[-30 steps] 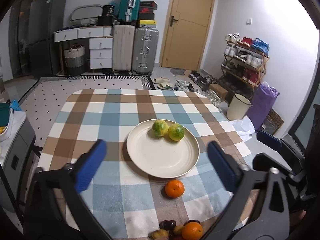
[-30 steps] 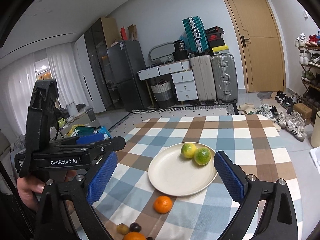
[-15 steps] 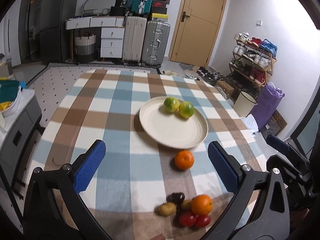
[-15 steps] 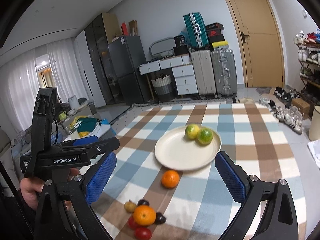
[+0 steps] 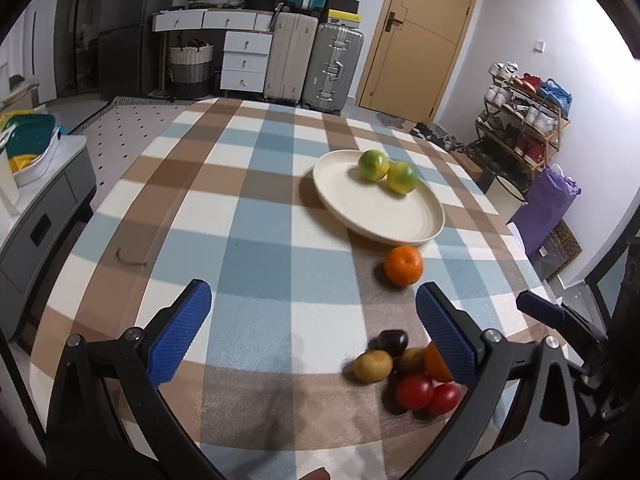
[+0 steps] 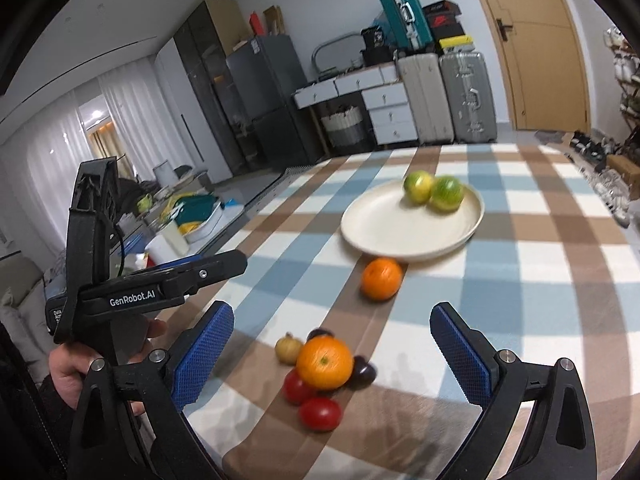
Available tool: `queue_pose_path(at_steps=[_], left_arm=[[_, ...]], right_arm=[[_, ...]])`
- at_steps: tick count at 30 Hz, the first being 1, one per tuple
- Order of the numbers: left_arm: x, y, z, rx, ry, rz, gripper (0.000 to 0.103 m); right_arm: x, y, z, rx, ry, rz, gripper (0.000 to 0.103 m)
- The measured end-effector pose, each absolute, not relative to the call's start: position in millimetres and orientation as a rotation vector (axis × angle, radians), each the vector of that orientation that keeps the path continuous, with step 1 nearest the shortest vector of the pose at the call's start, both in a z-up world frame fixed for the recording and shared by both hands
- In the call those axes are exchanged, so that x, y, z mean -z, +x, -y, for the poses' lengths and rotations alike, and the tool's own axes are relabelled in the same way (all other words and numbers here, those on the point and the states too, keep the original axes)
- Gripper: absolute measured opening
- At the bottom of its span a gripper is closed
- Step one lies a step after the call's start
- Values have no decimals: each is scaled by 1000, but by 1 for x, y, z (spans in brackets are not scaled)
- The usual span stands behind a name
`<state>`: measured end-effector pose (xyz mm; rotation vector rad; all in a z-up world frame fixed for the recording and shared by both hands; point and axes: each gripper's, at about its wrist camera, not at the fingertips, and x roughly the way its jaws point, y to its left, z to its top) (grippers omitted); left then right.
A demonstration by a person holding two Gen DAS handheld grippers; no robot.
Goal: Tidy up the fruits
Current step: 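Withdraw both tools from the plate back toward the remaining fruits, then grasp the orange with the right tool while the left tool grasps another orange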
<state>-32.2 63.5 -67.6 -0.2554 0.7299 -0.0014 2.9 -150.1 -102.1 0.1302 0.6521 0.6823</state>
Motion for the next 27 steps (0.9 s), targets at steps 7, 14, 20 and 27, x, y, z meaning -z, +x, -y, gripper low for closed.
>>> queue_pose_path(at_steps=[7, 14, 20, 27], left_arm=[[94, -35, -70, -3, -277, -771, 102], [108, -34, -68, 5, -280, -797, 102], [114, -34, -67, 8, -281, -811, 102], [117, -32, -68, 10, -285, -821, 102]], right_arm=[[121, 4, 136, -706, 117, -700, 101], [139, 7, 134, -726, 153, -730, 100], [147, 11, 132, -736, 171, -761, 89], [150, 12, 132, -737, 175, -766, 81]])
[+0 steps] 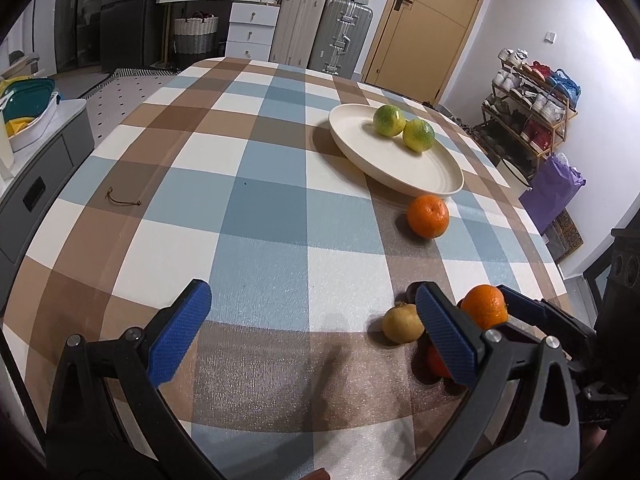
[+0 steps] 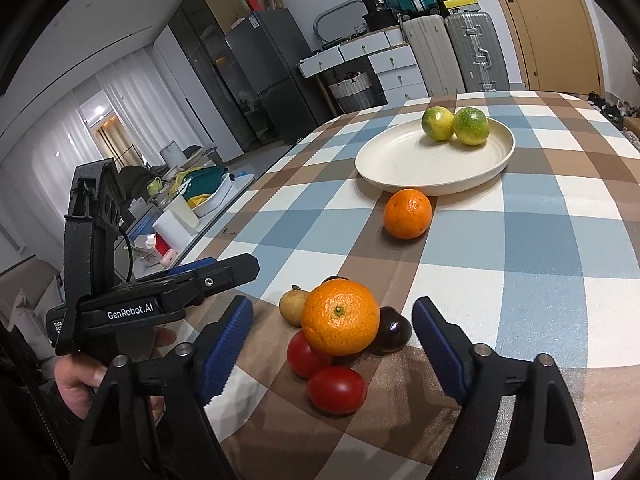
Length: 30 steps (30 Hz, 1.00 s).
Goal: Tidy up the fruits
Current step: 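Grasp the orange with the right tool while the left tool grasps another orange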
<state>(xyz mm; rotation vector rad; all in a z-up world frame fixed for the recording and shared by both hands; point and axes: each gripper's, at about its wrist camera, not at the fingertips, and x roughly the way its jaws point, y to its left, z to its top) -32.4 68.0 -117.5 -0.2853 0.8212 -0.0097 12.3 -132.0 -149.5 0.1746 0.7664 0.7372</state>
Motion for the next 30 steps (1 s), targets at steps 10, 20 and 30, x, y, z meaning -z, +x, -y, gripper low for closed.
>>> queue_pose_path(at_steps=[10, 20, 30], left_arm=[[119, -33, -68, 9, -283, -827, 102], [122, -33, -70, 2, -288, -836, 102], [123, -32, -69, 0, -279, -836, 102]], right_arm=[[152, 13, 129, -740, 157, -772, 63], [153, 15, 133, -748, 171, -772, 41], [152, 12, 138, -756, 188, -747, 39]])
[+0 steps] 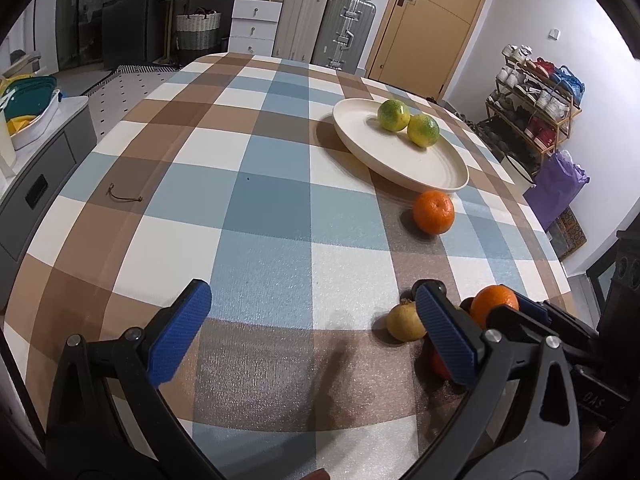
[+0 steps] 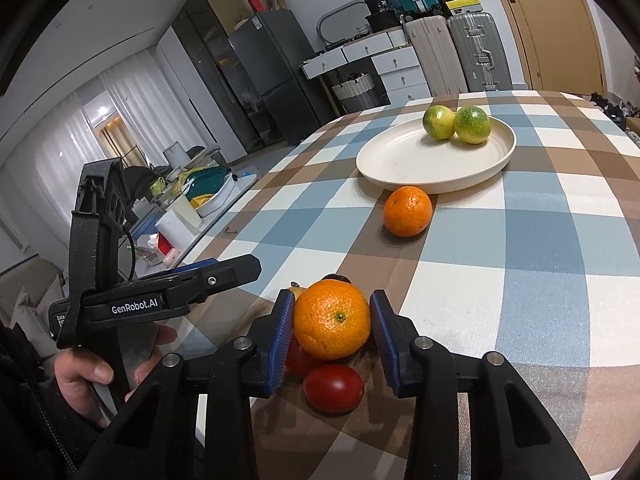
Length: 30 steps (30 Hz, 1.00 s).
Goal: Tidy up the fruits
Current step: 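Grasp the orange with the right tool while the left tool grasps another orange, then lift both oranges and carry them toward the cream plate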
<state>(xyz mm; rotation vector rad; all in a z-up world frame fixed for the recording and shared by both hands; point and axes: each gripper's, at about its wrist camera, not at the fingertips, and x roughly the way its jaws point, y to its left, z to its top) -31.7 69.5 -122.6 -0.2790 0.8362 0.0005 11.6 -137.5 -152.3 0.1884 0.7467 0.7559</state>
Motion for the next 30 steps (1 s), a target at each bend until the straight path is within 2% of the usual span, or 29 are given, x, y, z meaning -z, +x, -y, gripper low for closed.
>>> queue_pose_path(at_steps=[30], left_arm=[[117, 27, -48, 67, -251, -894, 102]], right_arm=[[129, 39, 175, -753, 287, -704, 39]])
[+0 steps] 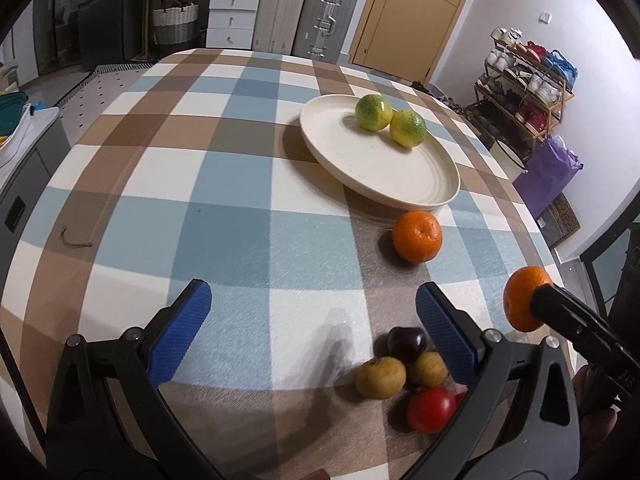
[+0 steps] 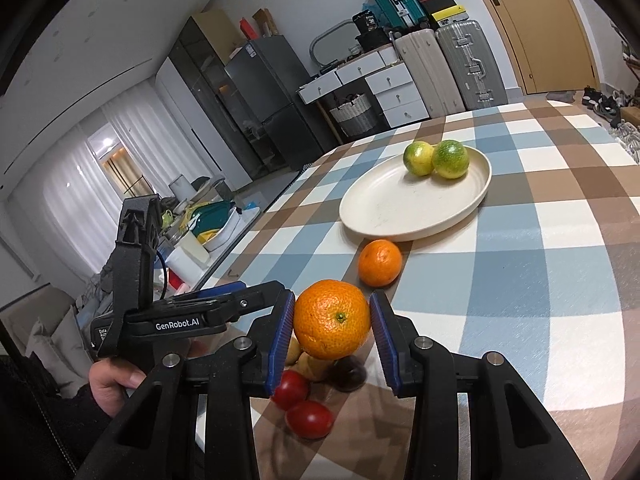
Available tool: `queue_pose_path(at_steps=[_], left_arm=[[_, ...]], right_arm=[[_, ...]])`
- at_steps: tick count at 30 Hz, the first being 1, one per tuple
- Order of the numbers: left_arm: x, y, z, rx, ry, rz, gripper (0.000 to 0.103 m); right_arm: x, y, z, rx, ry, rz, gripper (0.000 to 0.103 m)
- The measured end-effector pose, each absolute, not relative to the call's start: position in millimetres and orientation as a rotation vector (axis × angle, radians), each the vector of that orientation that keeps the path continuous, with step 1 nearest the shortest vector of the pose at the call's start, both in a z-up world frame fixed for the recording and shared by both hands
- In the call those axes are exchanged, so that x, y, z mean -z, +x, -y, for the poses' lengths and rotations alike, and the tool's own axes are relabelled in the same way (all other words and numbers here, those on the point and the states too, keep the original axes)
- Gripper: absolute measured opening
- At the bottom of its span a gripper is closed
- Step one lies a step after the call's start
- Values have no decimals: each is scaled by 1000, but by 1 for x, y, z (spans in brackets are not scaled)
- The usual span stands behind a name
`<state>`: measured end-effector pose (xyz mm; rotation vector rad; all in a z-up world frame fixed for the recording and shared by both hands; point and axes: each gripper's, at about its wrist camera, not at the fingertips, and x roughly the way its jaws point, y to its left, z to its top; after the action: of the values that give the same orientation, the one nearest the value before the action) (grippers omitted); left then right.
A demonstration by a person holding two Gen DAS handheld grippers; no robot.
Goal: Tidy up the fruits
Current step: 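Lift both oranges and carry them toward the cream plate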
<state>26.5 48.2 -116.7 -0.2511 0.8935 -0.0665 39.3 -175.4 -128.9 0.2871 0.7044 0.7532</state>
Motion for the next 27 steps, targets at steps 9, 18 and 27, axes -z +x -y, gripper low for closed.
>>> queue_pose_path(at_steps=[9, 18, 27], left_arm=[[112, 59, -26, 115, -217, -918, 102], [120, 90, 6, 187, -154, -977, 102], [132, 115, 20, 223, -150, -1025, 98]], right_arm=[[129, 50, 187, -727, 293, -711, 39], [128, 59, 201, -703, 319, -720, 39], [129, 64, 211, -694, 340, -732, 39]])
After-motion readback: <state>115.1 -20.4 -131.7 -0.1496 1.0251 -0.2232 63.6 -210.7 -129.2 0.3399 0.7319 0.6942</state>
